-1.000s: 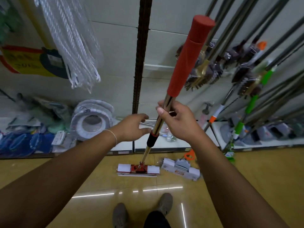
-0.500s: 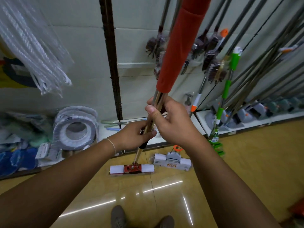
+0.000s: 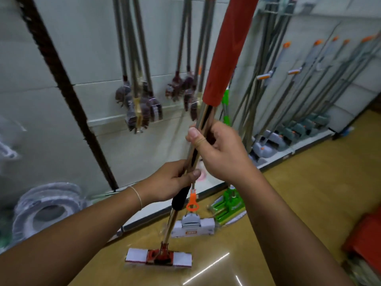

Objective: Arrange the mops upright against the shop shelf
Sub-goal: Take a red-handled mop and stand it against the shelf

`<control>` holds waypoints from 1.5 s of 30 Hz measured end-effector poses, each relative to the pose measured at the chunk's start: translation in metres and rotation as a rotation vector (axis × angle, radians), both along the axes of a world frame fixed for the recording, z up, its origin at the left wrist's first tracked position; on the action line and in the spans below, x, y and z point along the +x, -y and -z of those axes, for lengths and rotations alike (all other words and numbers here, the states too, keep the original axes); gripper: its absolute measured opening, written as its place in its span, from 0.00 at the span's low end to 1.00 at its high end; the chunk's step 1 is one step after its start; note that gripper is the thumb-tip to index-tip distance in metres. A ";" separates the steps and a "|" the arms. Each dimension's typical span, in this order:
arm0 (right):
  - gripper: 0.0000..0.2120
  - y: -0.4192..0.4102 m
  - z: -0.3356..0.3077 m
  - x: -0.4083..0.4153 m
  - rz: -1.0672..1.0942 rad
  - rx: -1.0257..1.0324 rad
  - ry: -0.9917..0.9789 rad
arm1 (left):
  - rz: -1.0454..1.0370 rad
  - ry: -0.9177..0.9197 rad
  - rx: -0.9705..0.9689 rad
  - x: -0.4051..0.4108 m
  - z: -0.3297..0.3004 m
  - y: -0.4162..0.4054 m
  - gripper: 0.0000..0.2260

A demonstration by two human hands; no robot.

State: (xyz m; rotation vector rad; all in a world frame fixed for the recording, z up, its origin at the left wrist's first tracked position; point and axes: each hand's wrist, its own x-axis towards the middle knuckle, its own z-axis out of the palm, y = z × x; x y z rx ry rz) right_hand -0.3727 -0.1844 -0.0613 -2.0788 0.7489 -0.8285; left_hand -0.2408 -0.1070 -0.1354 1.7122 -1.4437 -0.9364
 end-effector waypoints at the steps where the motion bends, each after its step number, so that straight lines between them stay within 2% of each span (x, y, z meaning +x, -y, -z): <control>1: 0.20 0.007 -0.003 -0.016 0.028 -0.007 0.004 | 0.020 -0.032 -0.001 -0.015 -0.002 0.009 0.25; 3: 0.20 0.022 -0.008 -0.046 0.074 -0.015 0.012 | 0.063 -0.070 -0.025 -0.046 -0.005 0.027 0.25; 7: 0.22 0.047 -0.018 -0.105 0.139 -0.011 0.051 | 0.130 -0.120 -0.120 -0.107 -0.015 0.064 0.32; 10: 0.25 0.065 -0.027 -0.149 0.227 -0.051 0.060 | 0.198 -0.100 -0.160 -0.153 -0.024 0.093 0.29; 13: 0.18 0.078 -0.038 -0.187 0.300 -0.050 0.099 | 0.250 -0.046 -0.187 -0.195 -0.032 0.122 0.19; 15: 0.13 0.086 -0.046 -0.212 0.335 -0.036 0.122 | 0.297 -0.077 -0.186 -0.220 -0.038 0.139 0.16; 18: 0.10 0.097 -0.058 -0.247 0.356 -0.015 0.150 | 0.388 -0.158 -0.172 -0.251 -0.044 0.166 0.16; 21: 0.08 0.109 -0.062 -0.276 0.433 -0.062 0.198 | 0.515 -0.222 -0.148 -0.279 -0.049 0.192 0.21; 28: 0.05 0.152 -0.060 -0.323 0.568 -0.171 0.235 | 0.670 -0.229 -0.140 -0.334 -0.046 0.261 0.18; 37: 0.05 0.247 -0.072 -0.363 0.751 -0.230 0.153 | 0.806 -0.276 -0.118 -0.385 -0.060 0.373 0.16; 40: 0.08 0.277 -0.074 -0.376 0.830 -0.245 0.132 | 0.878 -0.253 -0.112 -0.398 -0.067 0.409 0.19; 45: 0.07 0.306 -0.075 -0.398 0.950 -0.242 0.123 | 0.978 -0.219 -0.140 -0.425 -0.072 0.451 0.21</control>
